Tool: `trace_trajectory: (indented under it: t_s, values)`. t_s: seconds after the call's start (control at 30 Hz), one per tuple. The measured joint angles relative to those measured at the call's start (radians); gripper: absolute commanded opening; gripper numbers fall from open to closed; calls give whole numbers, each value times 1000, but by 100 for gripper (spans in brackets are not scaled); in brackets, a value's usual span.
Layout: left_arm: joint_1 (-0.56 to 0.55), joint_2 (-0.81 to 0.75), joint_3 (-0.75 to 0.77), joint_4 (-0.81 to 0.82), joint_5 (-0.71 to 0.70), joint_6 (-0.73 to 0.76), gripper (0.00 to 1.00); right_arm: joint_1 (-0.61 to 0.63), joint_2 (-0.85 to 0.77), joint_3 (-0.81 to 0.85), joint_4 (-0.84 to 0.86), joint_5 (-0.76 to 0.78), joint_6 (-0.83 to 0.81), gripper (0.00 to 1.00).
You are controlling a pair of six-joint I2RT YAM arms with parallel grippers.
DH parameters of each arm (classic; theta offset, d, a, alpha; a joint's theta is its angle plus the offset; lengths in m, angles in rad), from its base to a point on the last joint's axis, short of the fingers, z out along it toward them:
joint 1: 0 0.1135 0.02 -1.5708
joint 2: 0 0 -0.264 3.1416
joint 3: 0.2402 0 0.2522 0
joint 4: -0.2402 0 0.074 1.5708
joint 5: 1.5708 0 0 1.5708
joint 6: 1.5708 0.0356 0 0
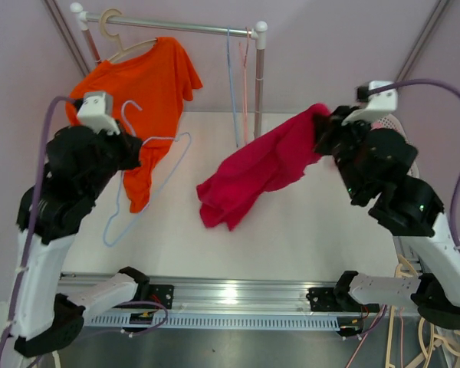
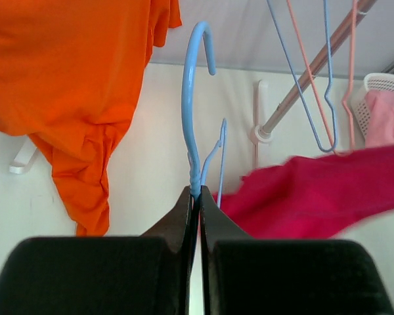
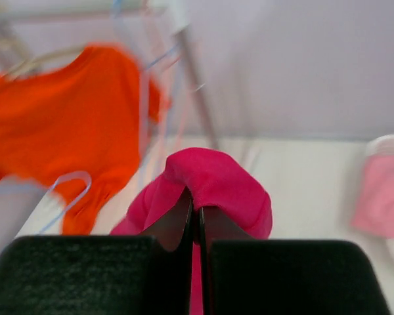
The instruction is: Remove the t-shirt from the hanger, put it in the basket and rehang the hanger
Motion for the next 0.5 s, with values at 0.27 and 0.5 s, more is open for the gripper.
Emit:
trace_trajectory:
  t_s: [0.27,0.5]
  values:
    - [88,296,153,97,90,18,1,-346,146,156,269,83,-312,0]
    - [138,461,289,221,103,28,1,-672,528,511,374,-64,-376,0]
